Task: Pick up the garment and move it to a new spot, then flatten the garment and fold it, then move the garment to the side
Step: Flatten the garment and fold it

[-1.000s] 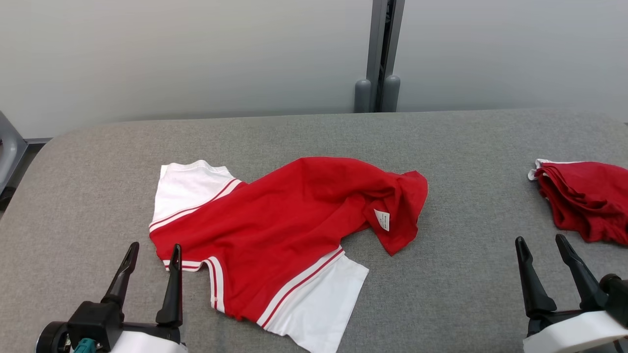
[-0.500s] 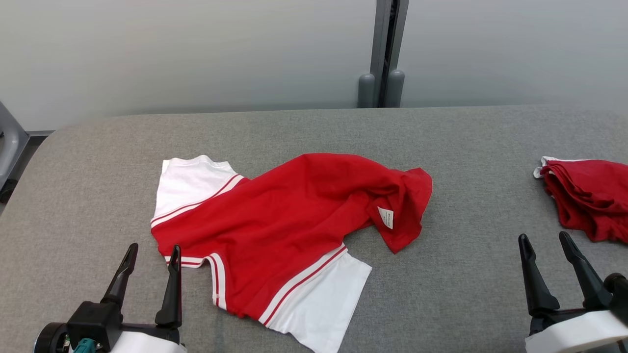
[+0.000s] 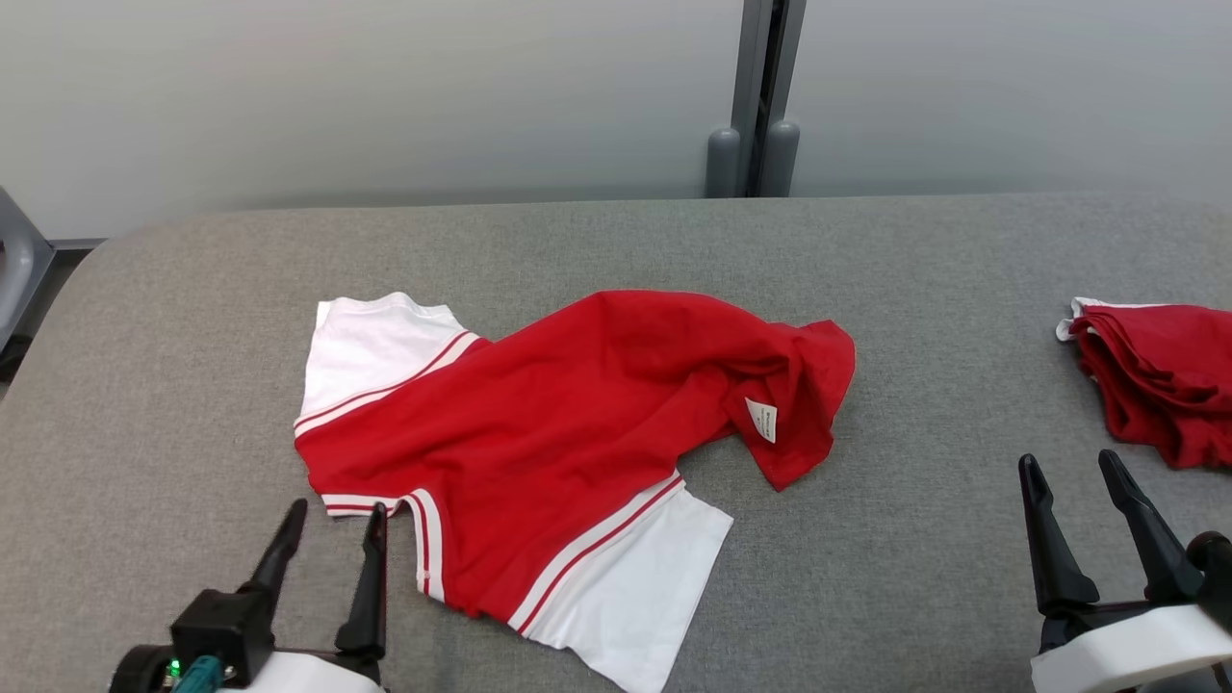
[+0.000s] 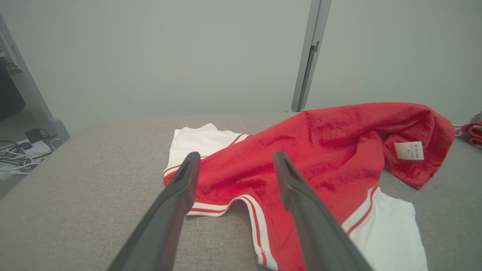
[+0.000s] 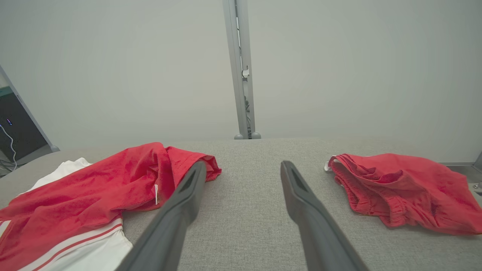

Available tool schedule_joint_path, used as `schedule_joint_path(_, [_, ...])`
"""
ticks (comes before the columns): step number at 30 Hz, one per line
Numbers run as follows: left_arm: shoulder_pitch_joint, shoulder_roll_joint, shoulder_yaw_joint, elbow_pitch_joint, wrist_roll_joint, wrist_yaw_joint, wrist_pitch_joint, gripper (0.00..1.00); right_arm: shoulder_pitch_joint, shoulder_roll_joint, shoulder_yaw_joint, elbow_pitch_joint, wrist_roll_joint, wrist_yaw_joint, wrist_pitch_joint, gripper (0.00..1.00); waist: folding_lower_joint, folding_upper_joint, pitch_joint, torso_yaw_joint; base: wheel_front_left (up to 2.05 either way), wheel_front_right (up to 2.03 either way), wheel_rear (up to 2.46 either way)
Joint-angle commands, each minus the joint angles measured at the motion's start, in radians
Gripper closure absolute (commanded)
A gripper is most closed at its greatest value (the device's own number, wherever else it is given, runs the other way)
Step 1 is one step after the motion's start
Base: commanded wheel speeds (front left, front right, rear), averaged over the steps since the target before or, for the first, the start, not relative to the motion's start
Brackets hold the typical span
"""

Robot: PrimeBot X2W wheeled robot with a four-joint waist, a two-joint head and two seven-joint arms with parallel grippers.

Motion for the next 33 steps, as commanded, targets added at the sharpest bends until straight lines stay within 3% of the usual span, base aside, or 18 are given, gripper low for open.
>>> schedule_joint_path(1, [-0.017, -0.005, -0.008, 0.012, -0.006, -0.008, 0.009, 0.0, -0.011, -0.001, -0.003, -0.003, 0.002, 0.0, -0.004, 0.0, 0.0, 0.0, 0.008, 0.001, 0.0, 0.0, 0.0])
schedule_joint_path(6, [-0.038, -0.034, -0.042, 0.101, -0.042, -0.041, 0.048, 0.0, -0.027, -0.005, 0.004, -0.005, 0.007, 0.0, -0.003, 0.0, 0.0, 0.0, 0.043, -0.006, 0.0, 0.0, 0.0])
schedule_joint_path(15, [-0.123, -0.089, -0.066, 0.361, -0.119, -0.143, 0.022, 0.0, -0.056, -0.008, 0.012, 0.019, 0.021, 0.0, -0.02, 0.0, 0.0, 0.0, 0.087, -0.034, 0.0, 0.0, 0.0])
schedule_joint_path(16, [-0.133, -0.093, -0.07, 0.383, -0.121, -0.152, 0.021, 0.61, -0.06, -0.01, 0.012, 0.024, 0.024, 0.0, -0.023, 0.0, 0.0, 0.0, 0.09, -0.036, 0.0, 0.0, 0.0])
schedule_joint_path(17, [-0.14, -0.096, -0.077, 0.407, -0.125, -0.162, 0.03, 1.0, -0.063, -0.01, 0.011, 0.028, 0.026, 0.0, -0.026, 0.0, 0.0, 0.0, 0.092, -0.037, 0.0, 0.0, 0.0])
schedule_joint_path(20, [-0.168, -0.096, -0.077, 0.455, -0.128, -0.179, 0.019, 1.0, -0.065, -0.011, 0.011, 0.035, 0.03, 0.0, -0.034, 0.0, 0.0, 0.0, 0.097, -0.044, 0.0, 0.0, 0.0])
schedule_joint_path(29, [-0.211, -0.045, -0.013, 0.48, -0.125, -0.147, -0.052, 1.0, -0.073, -0.008, -0.004, 0.048, 0.041, 0.0, -0.046, 0.0, 0.0, 0.0, 0.107, -0.045, 0.0, 0.0, 0.0])
schedule_joint_path(33, [-0.234, 0.003, 0.018, 0.488, -0.124, -0.135, -0.058, 1.0, -0.083, -0.006, -0.006, 0.053, 0.045, 0.0, -0.05, 0.0, 0.0, 0.0, 0.117, -0.046, 0.0, 0.0, 0.0])
